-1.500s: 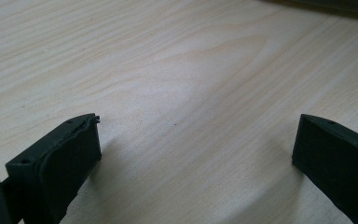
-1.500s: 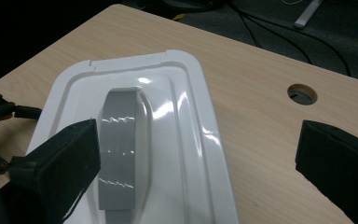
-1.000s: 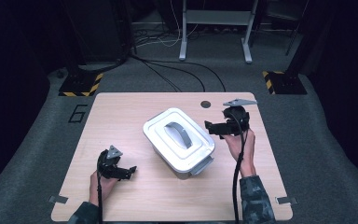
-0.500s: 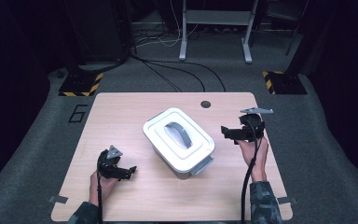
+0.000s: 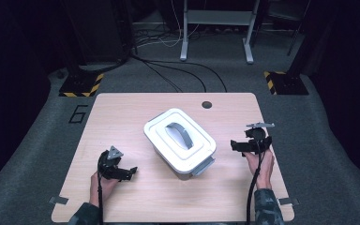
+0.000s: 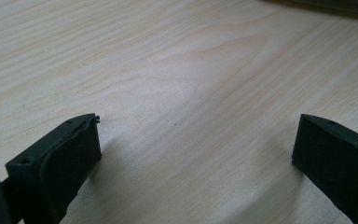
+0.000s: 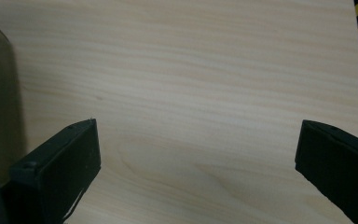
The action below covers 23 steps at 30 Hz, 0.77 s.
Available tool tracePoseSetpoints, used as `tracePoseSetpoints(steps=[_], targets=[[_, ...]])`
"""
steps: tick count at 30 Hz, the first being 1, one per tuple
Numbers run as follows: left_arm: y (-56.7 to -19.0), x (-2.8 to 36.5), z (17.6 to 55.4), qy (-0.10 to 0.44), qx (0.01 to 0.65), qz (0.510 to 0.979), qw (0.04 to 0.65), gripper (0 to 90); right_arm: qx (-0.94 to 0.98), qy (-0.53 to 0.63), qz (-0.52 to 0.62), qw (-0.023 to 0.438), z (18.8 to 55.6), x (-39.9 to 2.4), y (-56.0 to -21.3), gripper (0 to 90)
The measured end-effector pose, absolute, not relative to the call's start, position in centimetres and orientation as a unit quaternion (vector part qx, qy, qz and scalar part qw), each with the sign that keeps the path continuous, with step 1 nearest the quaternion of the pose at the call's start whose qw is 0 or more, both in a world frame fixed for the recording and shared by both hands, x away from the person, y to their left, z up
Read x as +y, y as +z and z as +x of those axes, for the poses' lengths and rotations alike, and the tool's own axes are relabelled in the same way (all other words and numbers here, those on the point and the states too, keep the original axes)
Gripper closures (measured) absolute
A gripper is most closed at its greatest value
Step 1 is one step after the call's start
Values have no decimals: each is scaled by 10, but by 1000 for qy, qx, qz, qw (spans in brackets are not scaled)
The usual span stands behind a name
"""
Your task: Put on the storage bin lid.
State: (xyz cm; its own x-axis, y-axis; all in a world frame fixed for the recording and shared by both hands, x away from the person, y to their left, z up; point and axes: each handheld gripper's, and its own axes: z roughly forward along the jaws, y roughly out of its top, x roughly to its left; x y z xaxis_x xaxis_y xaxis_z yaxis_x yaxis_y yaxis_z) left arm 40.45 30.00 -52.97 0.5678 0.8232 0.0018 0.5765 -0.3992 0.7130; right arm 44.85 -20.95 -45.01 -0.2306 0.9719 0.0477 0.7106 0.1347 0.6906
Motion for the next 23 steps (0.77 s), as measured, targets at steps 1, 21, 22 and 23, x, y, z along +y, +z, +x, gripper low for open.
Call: tracePoseSetpoints(steps=[1,21,22,23], targets=[[-530,300,405,181,428,817,342,6,722,301,586,212,448,-210,-456,0],[-530,299,405,181,429,816,341,7,716,302,582,238,415,-232,-528,0],[-530,299,405,182,427,817,341,7,718,303,578,241,415,-232,-528,0],[-530,299,405,182,427,817,341,7,718,304,578,242,415,-232,-529,0]])
